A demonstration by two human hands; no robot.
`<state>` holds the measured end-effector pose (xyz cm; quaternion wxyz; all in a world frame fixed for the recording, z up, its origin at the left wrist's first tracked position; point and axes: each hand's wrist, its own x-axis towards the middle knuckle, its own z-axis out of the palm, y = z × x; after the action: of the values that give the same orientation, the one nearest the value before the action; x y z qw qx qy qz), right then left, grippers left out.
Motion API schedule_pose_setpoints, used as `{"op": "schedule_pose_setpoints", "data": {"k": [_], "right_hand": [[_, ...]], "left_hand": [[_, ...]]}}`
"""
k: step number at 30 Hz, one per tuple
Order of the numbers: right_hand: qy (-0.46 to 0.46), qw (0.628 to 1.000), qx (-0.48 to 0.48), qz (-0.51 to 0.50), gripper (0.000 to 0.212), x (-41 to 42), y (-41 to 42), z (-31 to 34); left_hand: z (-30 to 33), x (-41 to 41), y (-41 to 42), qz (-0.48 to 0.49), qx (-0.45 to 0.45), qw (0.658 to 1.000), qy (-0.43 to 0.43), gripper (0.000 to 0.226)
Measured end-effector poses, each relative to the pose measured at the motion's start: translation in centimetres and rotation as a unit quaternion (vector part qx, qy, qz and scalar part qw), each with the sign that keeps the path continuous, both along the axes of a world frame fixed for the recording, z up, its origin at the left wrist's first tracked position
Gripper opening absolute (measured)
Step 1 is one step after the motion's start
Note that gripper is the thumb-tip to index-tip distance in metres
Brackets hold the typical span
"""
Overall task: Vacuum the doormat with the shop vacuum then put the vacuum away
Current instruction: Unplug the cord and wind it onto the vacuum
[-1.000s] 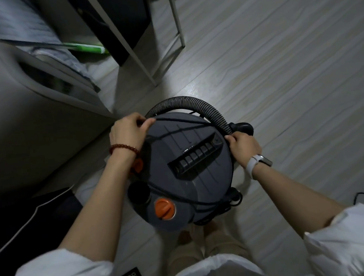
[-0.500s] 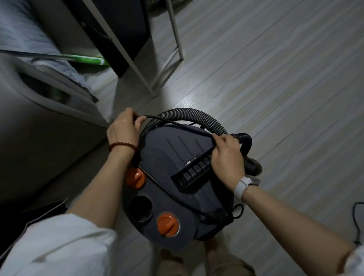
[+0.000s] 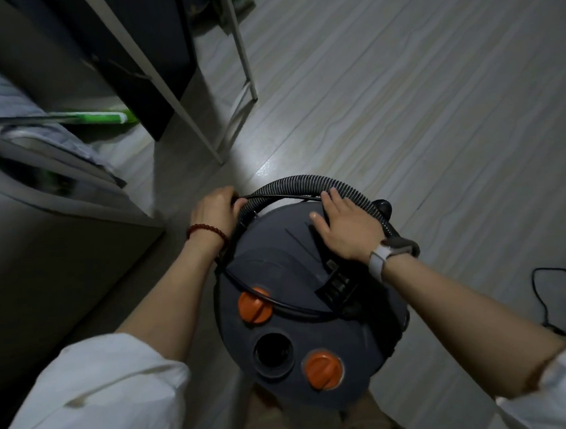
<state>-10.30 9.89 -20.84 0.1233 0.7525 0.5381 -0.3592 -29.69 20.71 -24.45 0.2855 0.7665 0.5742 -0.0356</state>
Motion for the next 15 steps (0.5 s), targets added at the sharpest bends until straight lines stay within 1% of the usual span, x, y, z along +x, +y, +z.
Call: {"op": "schedule_pose_setpoints", "data": {"k": [1, 3, 5, 7, 8, 10, 11, 12, 14, 15], "right_hand": [[0.009, 1.000, 0.002, -0.019, 0.062, 0.2, 0.6, -0.2], [-0.019, 0.999, 0.025, -0.027, 0.061, -0.1, 1.1, -0.6], [-0.047, 0.998, 0.034, -0.019, 0.062, -0.6, 1.0, -0.8], [-0.066, 0.997, 0.034, -0.024, 0.062, -1.0, 0.8, -1.1], [-0.081, 0.995, 0.037, -0.033, 0.062, -1.2, 0.8, -1.2], [-0.116, 0.990, 0.058, -0.051, 0.061, -2.3, 0.7, -1.1], [-0.117, 0.987, 0.088, -0.060, 0.059, -3.2, 0.5, -0.9], [-0.093, 0.984, 0.135, -0.070, 0.058, -4.4, 0.0, -0.6], [0.007, 0.969, 0.230, -0.085, 0.056, -7.5, -1.7, 0.8], [0.046, 0.961, 0.262, -0.080, 0.053, -9.1, -3.1, 1.5]], "left_hand": [[-0.2, 0.0, -0.2, 0.017, -0.032, 0.999, -0.021, 0.024], [-0.2, -0.8, -0.6, 0.071, -0.100, 0.990, -0.075, 0.026], [-0.4, -2.5, -1.9, 0.128, -0.154, 0.973, -0.117, 0.031], [-0.4, -4.5, -3.6, 0.188, -0.207, 0.947, -0.159, 0.029], [-0.3, -5.3, -4.5, 0.202, -0.217, 0.940, -0.170, 0.026], [0.0, -6.3, -5.1, 0.189, -0.190, 0.949, -0.165, 0.023], [0.2, -6.3, -4.7, 0.172, -0.163, 0.958, -0.162, 0.024], [0.6, -6.3, -4.2, 0.154, -0.138, 0.964, -0.168, 0.025], [1.2, -5.9, -2.7, 0.124, -0.108, 0.969, -0.185, 0.026], [1.4, -5.9, -2.0, 0.114, -0.101, 0.970, -0.187, 0.026]]}}
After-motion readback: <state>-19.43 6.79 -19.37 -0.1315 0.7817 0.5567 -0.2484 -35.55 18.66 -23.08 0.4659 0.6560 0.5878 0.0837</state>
